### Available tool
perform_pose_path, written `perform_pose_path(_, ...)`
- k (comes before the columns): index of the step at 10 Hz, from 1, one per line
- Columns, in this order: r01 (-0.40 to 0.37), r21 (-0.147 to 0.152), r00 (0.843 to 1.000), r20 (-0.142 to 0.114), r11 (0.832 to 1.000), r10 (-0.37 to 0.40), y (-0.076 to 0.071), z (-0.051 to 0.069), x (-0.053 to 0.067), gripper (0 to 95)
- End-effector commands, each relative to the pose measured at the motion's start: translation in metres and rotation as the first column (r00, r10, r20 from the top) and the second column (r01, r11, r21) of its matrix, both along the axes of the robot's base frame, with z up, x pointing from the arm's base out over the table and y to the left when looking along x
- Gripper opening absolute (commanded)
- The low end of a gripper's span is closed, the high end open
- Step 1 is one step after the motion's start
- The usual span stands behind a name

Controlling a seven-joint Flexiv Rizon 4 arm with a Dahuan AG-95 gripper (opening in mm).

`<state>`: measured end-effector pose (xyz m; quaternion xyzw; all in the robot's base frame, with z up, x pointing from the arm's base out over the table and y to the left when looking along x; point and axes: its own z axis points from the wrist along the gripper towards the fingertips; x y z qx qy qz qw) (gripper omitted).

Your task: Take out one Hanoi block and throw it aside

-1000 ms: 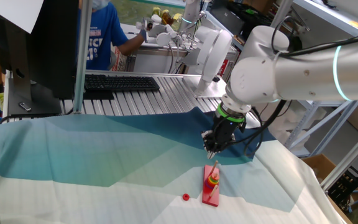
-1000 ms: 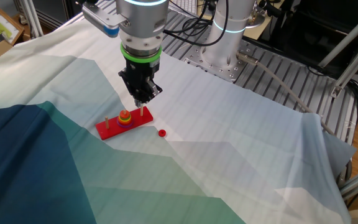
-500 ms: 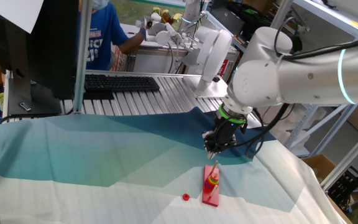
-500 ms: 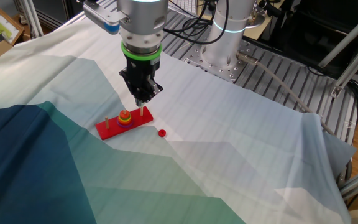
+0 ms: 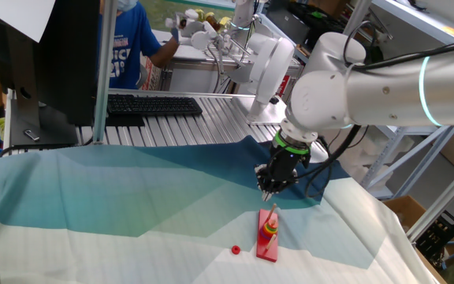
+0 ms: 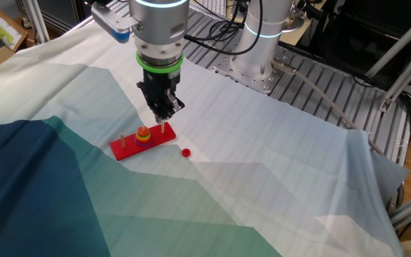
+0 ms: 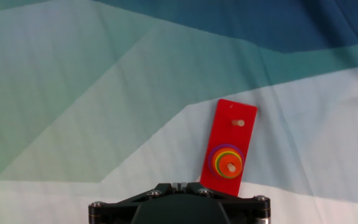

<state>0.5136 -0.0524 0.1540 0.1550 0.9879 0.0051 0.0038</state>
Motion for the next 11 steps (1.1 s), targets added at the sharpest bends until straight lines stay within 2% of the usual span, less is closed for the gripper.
perform_pose_path(1,0.044,-0.011,0.999,-0.001,0.999,-0.044,0.0,-0.001,0.0,0.0)
perform_pose_path(6,0.059,-0.023,0.998,-0.006,0.998,-0.059,0.0,-0.001,0.0,0.0)
perform_pose_path(9,-0.019,-0.022,1.0,0.002,1.0,0.019,-0.011,-0.006,0.003,0.0)
perform_pose_path(11,-0.097,-0.028,0.995,0.025,0.995,0.098,-0.031,-0.015,0.003,0.0)
